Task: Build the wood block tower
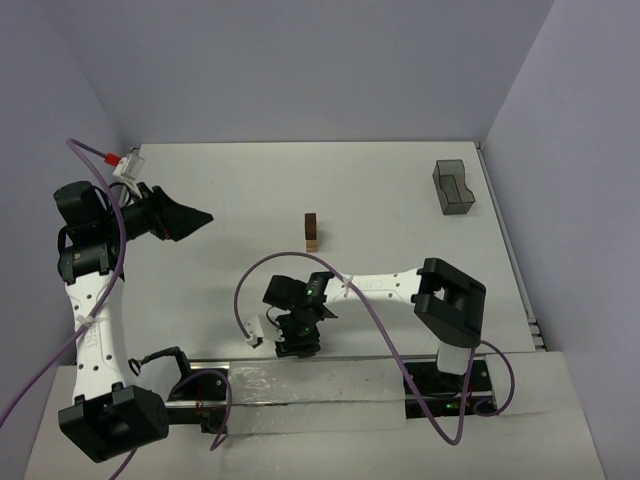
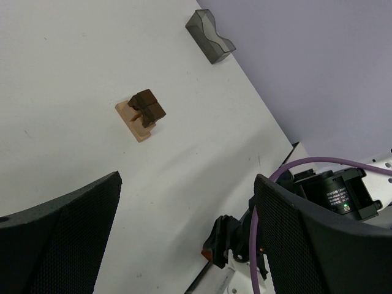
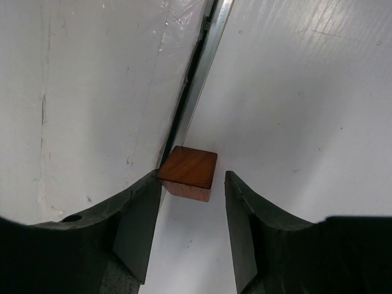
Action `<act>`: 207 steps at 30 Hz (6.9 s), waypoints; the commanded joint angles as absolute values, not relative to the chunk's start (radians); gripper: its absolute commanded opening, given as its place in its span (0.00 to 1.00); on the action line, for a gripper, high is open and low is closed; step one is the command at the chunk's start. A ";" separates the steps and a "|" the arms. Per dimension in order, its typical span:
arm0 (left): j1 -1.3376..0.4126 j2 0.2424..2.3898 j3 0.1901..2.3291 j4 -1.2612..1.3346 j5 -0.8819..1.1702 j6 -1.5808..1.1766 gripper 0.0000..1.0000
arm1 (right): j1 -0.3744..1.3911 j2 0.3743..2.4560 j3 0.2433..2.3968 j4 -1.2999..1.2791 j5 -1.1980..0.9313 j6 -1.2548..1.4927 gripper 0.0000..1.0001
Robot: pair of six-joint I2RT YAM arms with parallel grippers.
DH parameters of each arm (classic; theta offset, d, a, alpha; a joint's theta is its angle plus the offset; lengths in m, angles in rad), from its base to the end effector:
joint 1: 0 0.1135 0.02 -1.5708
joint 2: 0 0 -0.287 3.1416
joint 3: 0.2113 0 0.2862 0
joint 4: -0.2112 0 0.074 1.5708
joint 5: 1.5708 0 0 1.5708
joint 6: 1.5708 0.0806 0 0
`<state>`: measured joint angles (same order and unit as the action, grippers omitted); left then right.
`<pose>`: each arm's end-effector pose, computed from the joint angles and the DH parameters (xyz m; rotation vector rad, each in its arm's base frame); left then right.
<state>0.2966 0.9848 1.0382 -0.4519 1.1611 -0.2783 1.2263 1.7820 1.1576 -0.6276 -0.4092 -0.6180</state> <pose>0.2466 -0.0019 0.3863 0.2294 1.8504 -1.1109 0.1011 0.3767 0.1387 -2.3510 1.6618 0.7082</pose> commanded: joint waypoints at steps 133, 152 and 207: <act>-0.512 1.041 0.712 0.626 0.667 -1.053 0.32 | 0.500 1.875 1.990 -1.010 -1.618 -0.324 0.00; -0.506 0.997 0.860 -0.039 0.558 -0.661 0.00 | 0.284 1.612 1.635 -0.114 -0.981 0.468 1.00; -0.758 1.860 1.694 -0.783 -0.345 -0.819 0.00 | 0.233 1.414 1.529 -0.457 -0.177 0.011 1.00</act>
